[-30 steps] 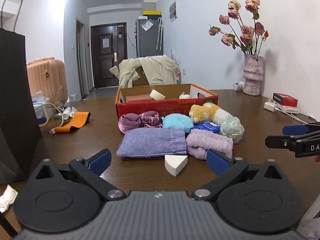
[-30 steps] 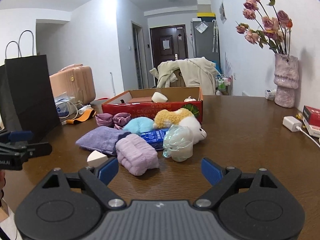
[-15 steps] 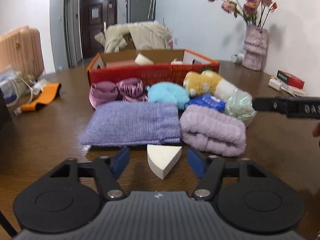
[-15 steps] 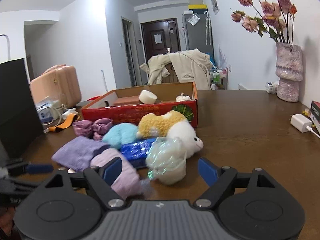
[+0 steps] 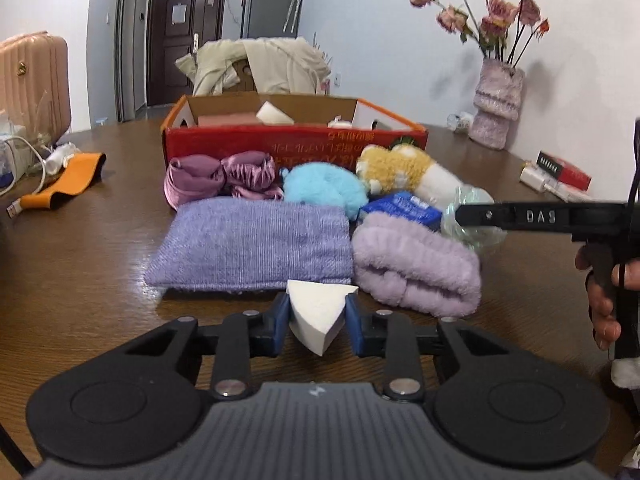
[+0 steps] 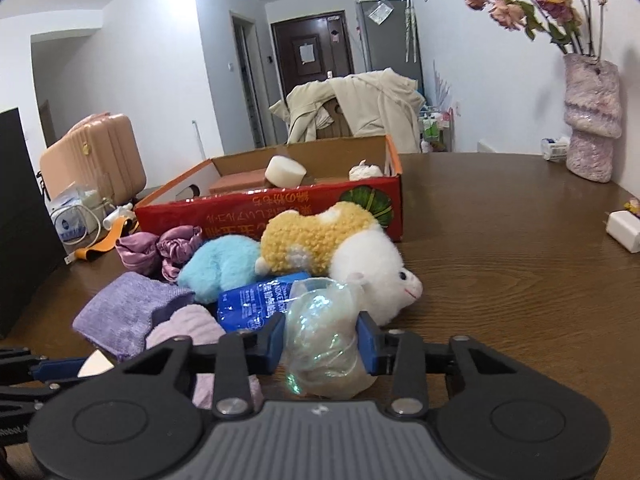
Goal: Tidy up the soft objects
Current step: 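Place the foam wedge and plastic bag into the box, opening both grippers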
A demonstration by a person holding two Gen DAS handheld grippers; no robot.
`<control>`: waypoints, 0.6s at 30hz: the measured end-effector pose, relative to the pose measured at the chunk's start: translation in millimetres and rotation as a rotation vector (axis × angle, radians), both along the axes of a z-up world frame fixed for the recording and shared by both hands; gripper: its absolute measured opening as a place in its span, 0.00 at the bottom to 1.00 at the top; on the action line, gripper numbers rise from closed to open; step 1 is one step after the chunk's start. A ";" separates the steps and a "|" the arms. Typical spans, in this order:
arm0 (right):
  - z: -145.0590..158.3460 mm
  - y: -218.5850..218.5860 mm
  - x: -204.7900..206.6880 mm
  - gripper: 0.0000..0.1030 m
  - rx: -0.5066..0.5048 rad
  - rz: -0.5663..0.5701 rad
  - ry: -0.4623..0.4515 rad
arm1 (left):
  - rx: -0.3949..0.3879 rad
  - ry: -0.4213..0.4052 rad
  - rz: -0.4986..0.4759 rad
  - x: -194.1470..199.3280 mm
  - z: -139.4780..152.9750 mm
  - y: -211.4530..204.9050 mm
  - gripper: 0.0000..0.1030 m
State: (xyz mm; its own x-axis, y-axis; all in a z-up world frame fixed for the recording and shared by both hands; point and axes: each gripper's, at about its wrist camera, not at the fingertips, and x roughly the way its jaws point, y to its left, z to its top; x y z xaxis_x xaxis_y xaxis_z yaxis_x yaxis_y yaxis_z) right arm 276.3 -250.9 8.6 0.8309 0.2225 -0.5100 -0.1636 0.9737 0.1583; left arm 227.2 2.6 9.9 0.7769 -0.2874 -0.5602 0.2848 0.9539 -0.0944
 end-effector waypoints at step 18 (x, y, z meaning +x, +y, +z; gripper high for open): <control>41.5 -4.2 -67.2 0.30 0.019 0.027 -0.116 | -0.050 -0.173 0.059 -37.5 57.1 28.7 0.29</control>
